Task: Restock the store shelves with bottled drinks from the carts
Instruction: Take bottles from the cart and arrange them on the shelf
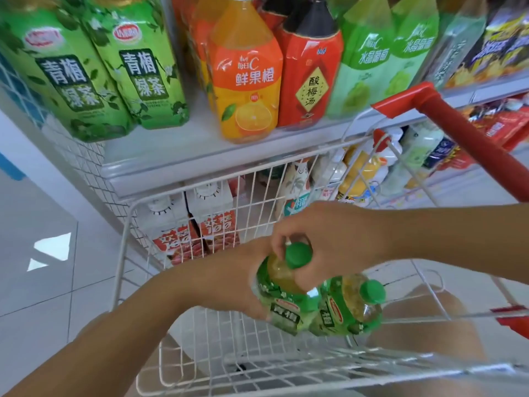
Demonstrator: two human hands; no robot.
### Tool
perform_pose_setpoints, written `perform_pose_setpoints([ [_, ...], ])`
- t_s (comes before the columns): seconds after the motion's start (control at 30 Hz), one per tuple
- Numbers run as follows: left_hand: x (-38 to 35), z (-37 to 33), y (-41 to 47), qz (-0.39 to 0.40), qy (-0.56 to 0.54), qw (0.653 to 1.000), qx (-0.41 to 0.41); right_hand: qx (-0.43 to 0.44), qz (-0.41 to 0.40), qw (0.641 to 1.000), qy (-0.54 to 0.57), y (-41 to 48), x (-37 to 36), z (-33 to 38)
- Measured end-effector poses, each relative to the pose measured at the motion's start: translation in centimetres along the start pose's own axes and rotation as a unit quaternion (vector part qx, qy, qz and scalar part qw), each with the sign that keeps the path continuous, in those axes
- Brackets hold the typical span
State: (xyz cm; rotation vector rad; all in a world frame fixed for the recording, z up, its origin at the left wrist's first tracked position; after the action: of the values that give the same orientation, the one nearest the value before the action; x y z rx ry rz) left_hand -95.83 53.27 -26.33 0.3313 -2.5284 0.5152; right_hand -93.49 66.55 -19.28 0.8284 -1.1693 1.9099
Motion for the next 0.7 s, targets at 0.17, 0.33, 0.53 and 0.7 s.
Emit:
perform_pose_setpoints([
  [0.17,3.7,-0.7,-1.5,-0.236,-0.065,0.97,-0.013,0.034,-0.069,0.987,0.142,0.9,4.5,0.6],
  [0.33,7.1,-0.8,-3.7,-0.38,-0.116,0.918,0.005,-0.026,-0.04,0.98,0.191,1.4,2.5,-1.1],
  [0.53,10.6,-2.5,-5.7,-0.467,-0.137,0.874,-0.014,0.033,-0.223,0.923,0.312,3.8,3.3,1.2],
  [0.7,13.7,-4.6,-9.1,-0.522,-0.091,0.848,-0.034,0.093,-0.278,0.879,0.375,4.9,7.1,3.7],
])
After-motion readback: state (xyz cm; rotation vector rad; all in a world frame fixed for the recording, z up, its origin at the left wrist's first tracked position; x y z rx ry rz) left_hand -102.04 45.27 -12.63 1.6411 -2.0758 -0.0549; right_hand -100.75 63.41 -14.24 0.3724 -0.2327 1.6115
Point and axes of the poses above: each hand's wrist, its own y-axis towards the middle knuckle, its own x-axis out of the back of the hand, z = x × y, the point moved 4 cm from there along y, towards the middle knuckle, and after that the axes turned 8 degrees about -x, right-handed, at the moved point
